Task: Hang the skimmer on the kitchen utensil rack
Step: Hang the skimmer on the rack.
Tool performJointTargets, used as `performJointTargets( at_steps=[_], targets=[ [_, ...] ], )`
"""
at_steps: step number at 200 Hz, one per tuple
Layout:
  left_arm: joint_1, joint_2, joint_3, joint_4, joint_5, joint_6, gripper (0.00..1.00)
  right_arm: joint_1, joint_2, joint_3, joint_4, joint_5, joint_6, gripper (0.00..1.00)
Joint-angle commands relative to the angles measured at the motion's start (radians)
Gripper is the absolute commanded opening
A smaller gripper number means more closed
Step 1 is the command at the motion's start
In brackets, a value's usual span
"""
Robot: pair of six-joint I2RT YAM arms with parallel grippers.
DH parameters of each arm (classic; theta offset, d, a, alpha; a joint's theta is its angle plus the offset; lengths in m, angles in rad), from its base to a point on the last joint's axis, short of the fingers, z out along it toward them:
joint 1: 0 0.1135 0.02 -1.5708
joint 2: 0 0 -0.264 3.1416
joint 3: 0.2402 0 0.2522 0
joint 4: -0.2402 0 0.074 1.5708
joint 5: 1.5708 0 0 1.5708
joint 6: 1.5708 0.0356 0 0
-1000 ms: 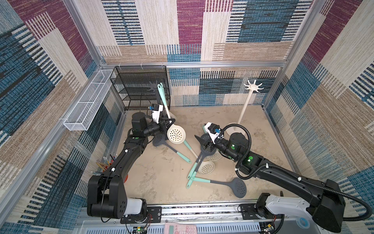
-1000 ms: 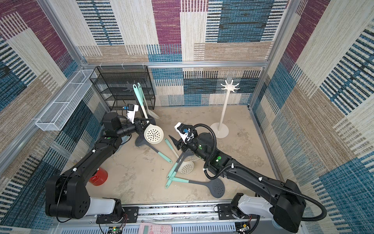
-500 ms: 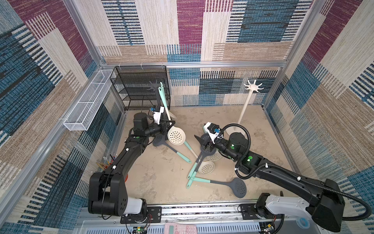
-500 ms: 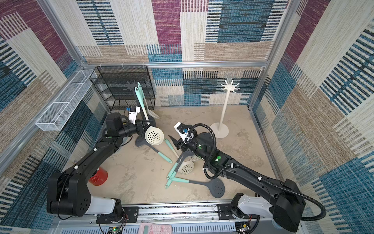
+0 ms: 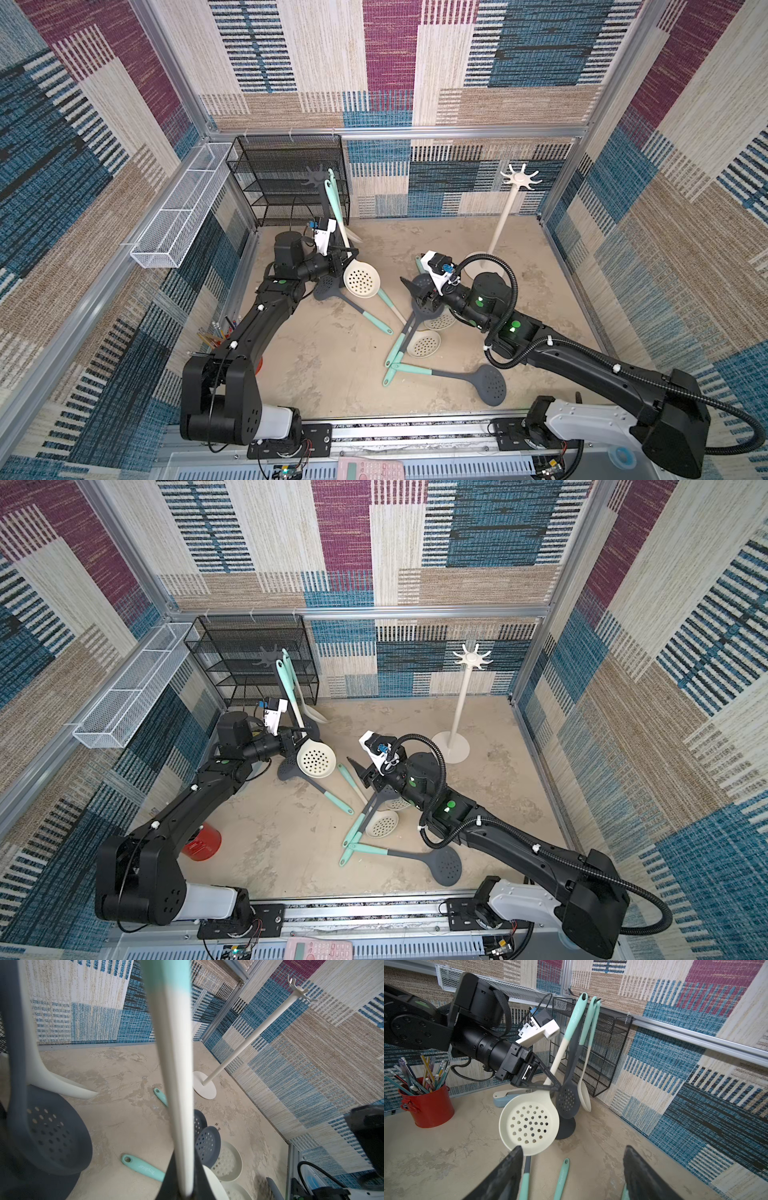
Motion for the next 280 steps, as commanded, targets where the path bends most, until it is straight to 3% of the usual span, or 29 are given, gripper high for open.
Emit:
performJointTargets(
  at_steps=[1,74,135,221,246,280],
  targets=[
    [0.001,-0.014,0.013,-0.050,-0.033,0.003,0.12,-0.002,-0.003,-0.001,0.016,0.003,-0.005,0.77],
    [0.002,-0.096,0.033,-0.204,-0.192,0.045,0.44,-0.018,-0.001,-0.018,0.023,0.025,0.042,0.82],
    [0.001,-0.206,0.033,-0.361,-0.374,0.119,0.63,-0.044,0.014,-0.020,0.007,0.059,0.099,0.88],
    [0.001,-0.404,-0.096,-0.542,-0.402,0.162,0.68,-0.047,0.031,-0.051,-0.065,0.163,0.272,0.94],
    [-0.002,-0.441,-0.158,-0.567,-0.434,0.195,0.66,-0.048,0.049,-0.070,-0.105,0.183,0.367,0.93],
    [-0.013,-0.471,-0.131,-0.623,-0.462,0.224,0.63,-0.048,0.066,-0.085,-0.165,0.181,0.493,0.92]
  ],
)
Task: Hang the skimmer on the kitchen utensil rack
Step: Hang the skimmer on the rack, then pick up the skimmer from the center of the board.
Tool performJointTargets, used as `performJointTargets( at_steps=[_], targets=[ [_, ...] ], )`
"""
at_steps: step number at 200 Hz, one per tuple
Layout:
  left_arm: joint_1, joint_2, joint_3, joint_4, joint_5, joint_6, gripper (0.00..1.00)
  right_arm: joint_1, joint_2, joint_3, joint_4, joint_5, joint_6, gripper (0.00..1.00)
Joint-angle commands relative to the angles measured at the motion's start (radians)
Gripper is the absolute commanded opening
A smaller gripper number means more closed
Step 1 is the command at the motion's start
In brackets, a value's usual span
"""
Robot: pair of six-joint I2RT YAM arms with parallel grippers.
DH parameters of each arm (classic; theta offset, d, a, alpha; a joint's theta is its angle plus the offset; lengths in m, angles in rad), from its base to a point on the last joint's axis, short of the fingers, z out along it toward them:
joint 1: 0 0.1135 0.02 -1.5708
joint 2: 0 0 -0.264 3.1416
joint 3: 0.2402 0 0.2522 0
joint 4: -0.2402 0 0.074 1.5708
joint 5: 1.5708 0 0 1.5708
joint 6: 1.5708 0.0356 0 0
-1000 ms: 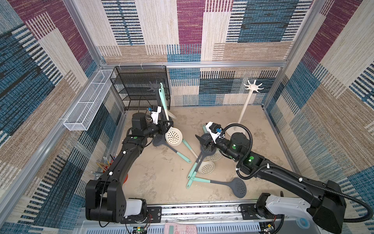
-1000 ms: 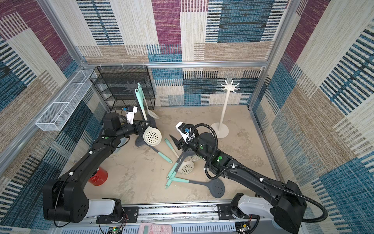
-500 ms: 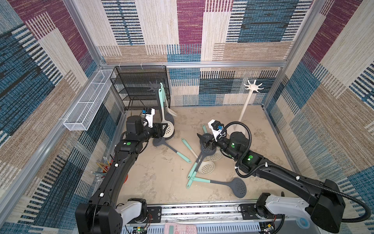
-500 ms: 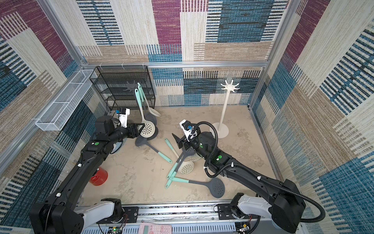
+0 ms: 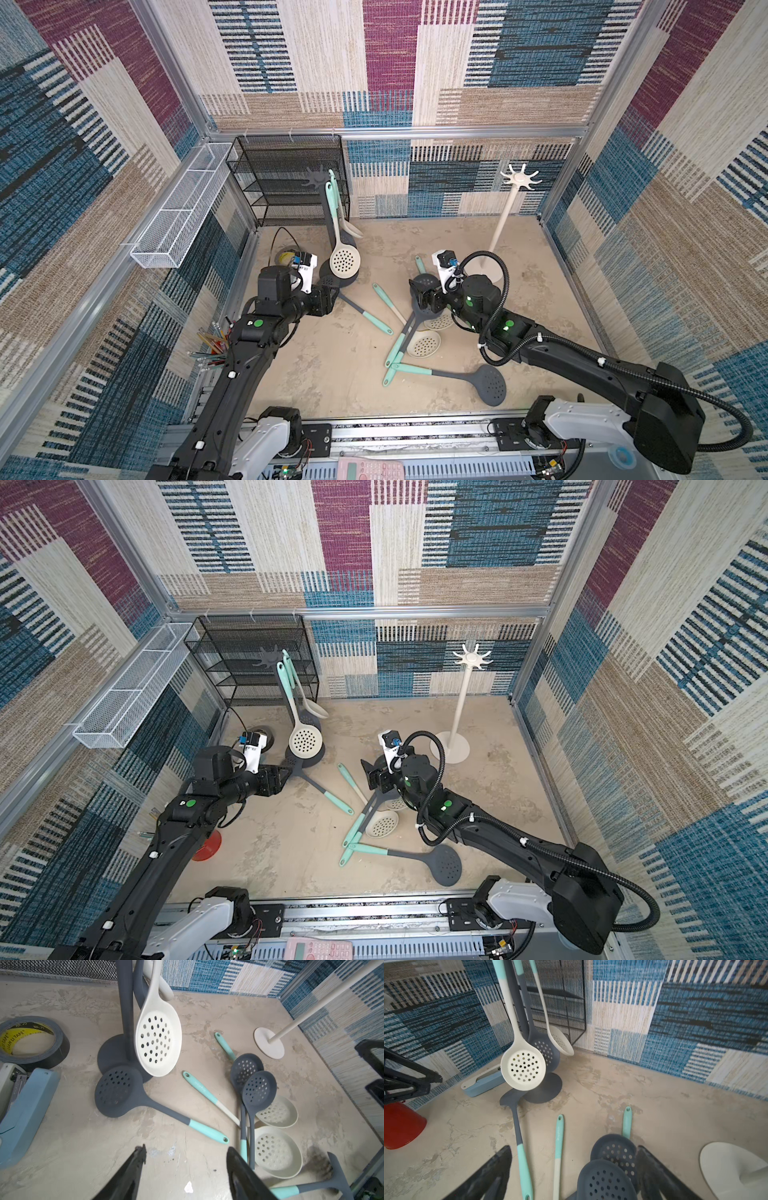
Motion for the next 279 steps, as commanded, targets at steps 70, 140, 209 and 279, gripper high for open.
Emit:
performJointTargets(
  at_steps=[70,140,209,279],
  targets=[
    [-0.034,-0.051,-0.007,-0.026,-0.070,0.055,0.62,0.001,0.067,-0.086,-0.048,0.013,0.264,0.89],
    [-0.109,-0.043,-0.013,-0.027,-0.086,0.068,0.61,0.001,0.110,-0.130,0.031,0.029,0.144,0.88],
    [-0.114,0.005,-0.016,-0.017,-0.088,0.083,0.60,0.001,0.139,-0.171,0.121,-0.140,0.036,0.83],
    [-0.115,0.024,-0.021,-0.018,-0.123,0.099,0.60,0.013,0.195,-0.183,0.271,-0.257,-0.064,0.76]
  ],
)
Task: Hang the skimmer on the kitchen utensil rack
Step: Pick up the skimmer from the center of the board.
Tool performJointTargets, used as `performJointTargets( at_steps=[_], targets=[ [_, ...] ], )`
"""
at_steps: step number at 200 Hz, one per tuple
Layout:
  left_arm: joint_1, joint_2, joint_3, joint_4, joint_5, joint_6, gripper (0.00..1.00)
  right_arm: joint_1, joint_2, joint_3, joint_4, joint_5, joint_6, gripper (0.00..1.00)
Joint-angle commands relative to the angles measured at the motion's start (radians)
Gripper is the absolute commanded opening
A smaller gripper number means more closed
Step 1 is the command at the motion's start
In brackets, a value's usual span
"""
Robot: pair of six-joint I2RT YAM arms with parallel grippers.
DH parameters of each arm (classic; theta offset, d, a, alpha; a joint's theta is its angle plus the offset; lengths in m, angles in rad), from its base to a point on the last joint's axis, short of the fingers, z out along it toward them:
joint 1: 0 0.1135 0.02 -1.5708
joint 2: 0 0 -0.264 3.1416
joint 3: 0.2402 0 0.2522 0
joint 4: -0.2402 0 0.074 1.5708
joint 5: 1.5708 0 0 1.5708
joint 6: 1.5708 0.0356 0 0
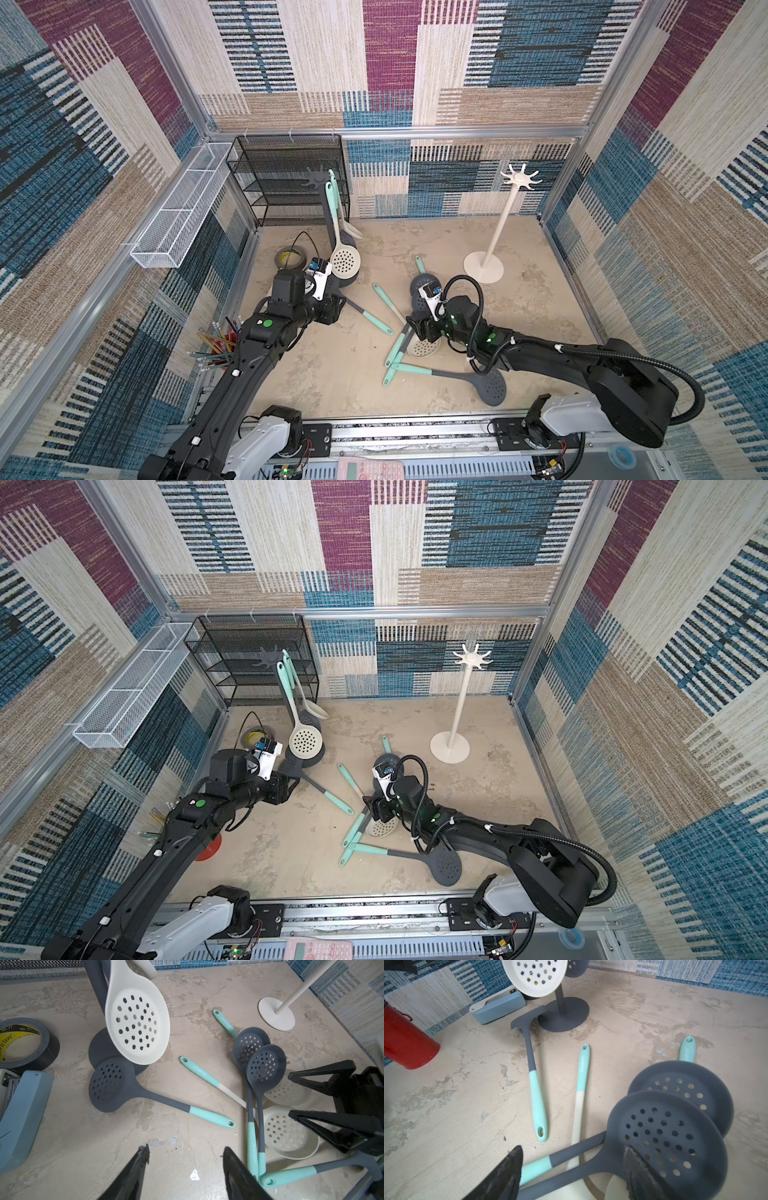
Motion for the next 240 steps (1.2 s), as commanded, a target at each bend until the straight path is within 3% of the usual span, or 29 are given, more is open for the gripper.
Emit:
performJointTargets(
  at_steps=[1,54,115,240],
  targets=[
    [-0.001,0.004,-0.004,0.006,-0.027,0.031,0.60,0.006,0.028,0.016,0.103,-0.040,-0.056,0.76],
    [0.001,0.016,-0.005,0.013,-0.079,0.034,0.59,0.023,0.213,0.112,0.150,-0.100,-0.151,0.72],
    [0.007,0.021,0.012,0.040,-0.040,0.012,0.59,0.040,0.402,0.224,0.165,-0.182,-0.170,0.67],
    [0.008,0.006,0.013,0.087,0.077,-0.061,0.59,0.092,0.588,0.347,0.120,-0.127,-0.158,0.58]
  ],
)
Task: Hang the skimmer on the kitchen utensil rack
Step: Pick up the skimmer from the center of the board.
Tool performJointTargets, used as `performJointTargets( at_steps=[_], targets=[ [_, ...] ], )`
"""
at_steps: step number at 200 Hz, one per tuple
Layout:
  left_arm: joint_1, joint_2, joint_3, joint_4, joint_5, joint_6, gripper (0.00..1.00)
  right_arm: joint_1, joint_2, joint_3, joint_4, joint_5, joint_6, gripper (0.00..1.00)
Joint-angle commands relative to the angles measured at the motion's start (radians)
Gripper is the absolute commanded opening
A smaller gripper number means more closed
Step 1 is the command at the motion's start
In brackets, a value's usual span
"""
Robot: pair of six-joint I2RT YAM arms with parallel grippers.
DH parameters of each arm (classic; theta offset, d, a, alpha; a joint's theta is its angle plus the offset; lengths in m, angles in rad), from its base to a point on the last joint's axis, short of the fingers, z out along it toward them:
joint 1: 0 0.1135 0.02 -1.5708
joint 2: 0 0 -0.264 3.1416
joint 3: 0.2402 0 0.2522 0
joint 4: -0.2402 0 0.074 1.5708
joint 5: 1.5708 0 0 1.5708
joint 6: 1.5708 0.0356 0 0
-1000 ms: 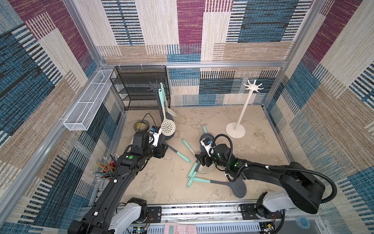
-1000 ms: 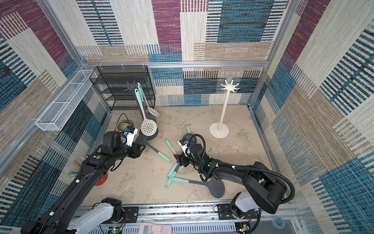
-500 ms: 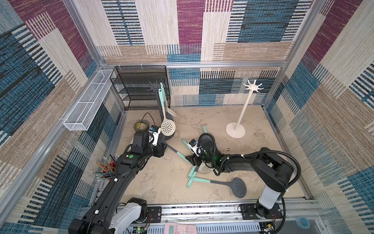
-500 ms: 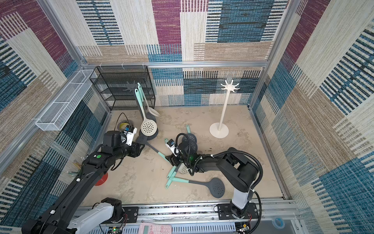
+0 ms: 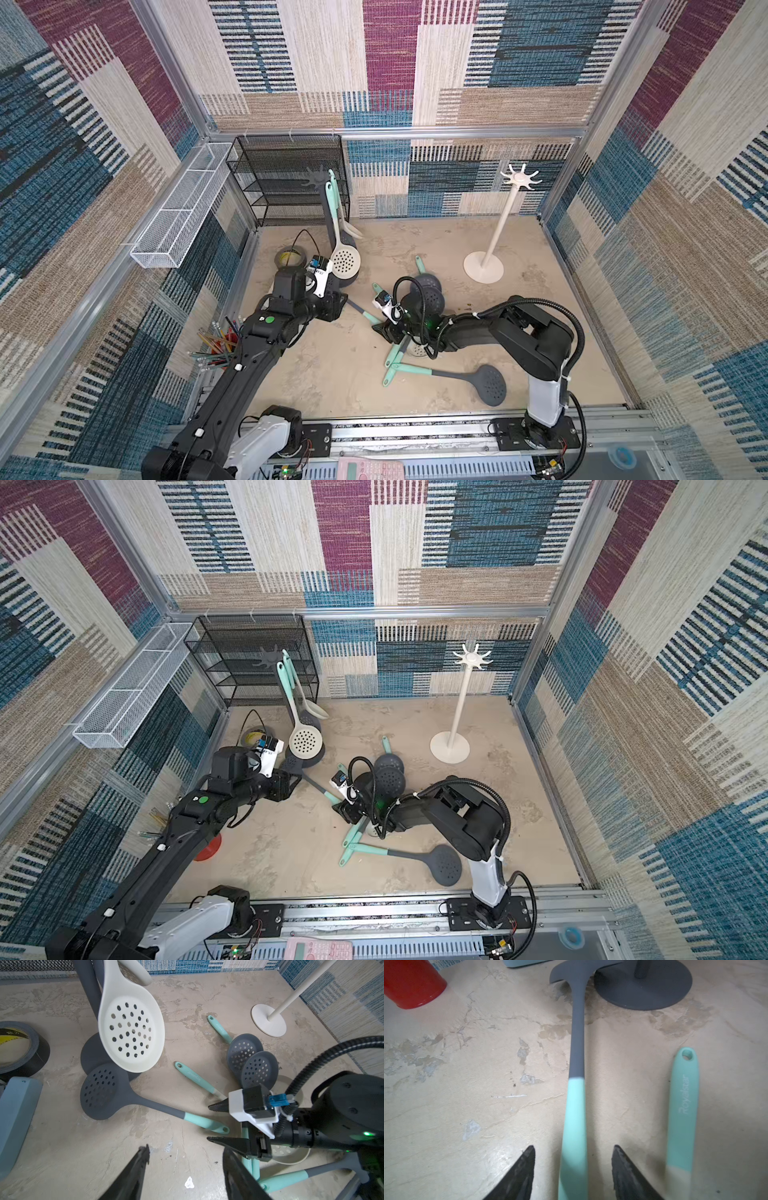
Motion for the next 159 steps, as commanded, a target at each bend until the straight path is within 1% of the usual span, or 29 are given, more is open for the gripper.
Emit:
performJointTargets(
  at_steps=[1,35,46,58,72,95,108,131,159],
  targets=[
    [0.001,-0.016,0.005,0.043,0.027,-0.034,0.59,0.013,0.026,0.022,-0.002,0.026,0.008,0.58],
    [-0.001,-0.043,0.001,0.047,0.026,-0.046,0.59,0.035,0.064,0.054,-0.033,0.075,0.006,0.51],
    [-0.001,-0.055,-0.002,0.047,0.015,-0.043,0.59,0.034,0.076,0.066,-0.043,0.085,0.008,0.47],
    [-0.001,-0.069,-0.008,0.047,0.005,-0.037,0.59,0.037,0.084,0.076,-0.054,0.089,0.009,0.41],
    [-0.001,-0.079,-0.015,0.047,-0.003,-0.029,0.60,0.039,0.082,0.074,-0.052,0.088,0.009,0.36],
    [-0.001,-0.086,-0.020,0.048,-0.003,-0.012,0.59,0.040,0.063,0.064,-0.047,0.076,0.009,0.28],
    [-0.003,-0.093,-0.019,0.046,-0.006,-0.013,0.59,0.040,0.050,0.061,-0.053,0.070,0.009,0.20],
    [-0.004,-0.119,-0.014,0.040,-0.019,-0.019,0.59,0.040,0.020,0.054,-0.070,0.055,0.007,0.10],
    [-0.009,-0.142,-0.002,0.030,-0.031,-0.020,0.59,0.040,-0.037,0.043,-0.085,0.028,0.007,0.04]
  ],
)
